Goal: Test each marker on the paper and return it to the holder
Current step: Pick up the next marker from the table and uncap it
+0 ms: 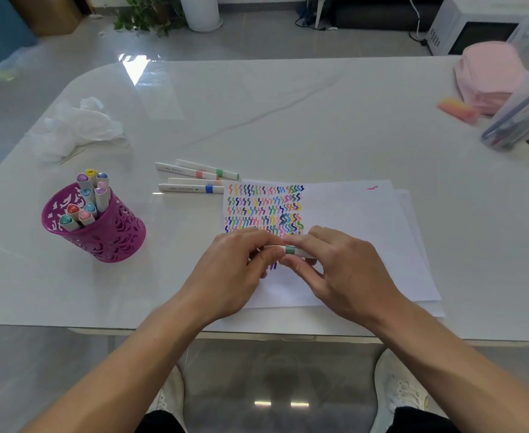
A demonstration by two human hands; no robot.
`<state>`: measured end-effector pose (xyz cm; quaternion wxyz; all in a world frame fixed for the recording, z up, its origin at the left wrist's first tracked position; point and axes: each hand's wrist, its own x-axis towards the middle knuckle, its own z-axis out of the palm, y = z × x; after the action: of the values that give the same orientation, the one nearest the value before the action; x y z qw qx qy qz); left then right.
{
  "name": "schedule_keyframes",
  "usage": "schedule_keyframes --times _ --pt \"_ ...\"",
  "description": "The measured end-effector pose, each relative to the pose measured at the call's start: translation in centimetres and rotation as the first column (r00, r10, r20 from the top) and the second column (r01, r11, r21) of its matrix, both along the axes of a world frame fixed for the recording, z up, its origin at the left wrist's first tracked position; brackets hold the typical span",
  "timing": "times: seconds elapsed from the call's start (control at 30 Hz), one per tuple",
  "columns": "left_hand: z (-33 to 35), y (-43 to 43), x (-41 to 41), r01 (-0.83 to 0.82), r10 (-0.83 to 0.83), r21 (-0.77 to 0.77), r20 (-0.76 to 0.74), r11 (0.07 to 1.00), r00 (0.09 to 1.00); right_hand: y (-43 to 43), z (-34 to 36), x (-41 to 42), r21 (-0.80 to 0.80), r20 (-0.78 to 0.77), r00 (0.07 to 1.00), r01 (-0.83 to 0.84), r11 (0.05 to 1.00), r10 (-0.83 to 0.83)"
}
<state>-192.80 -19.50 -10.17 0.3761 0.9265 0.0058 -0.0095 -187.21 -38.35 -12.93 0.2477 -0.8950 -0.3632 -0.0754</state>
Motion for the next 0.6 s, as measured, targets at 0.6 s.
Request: schedule_keyframes --times 0.6 --pt "0.10 -0.41 0.00 -0.081 0.085 -0.077 0.049 0.994 0.995 0.24 0.39 -0.55 -0.024 0.006 0.999 0.036 0.999 -0.036"
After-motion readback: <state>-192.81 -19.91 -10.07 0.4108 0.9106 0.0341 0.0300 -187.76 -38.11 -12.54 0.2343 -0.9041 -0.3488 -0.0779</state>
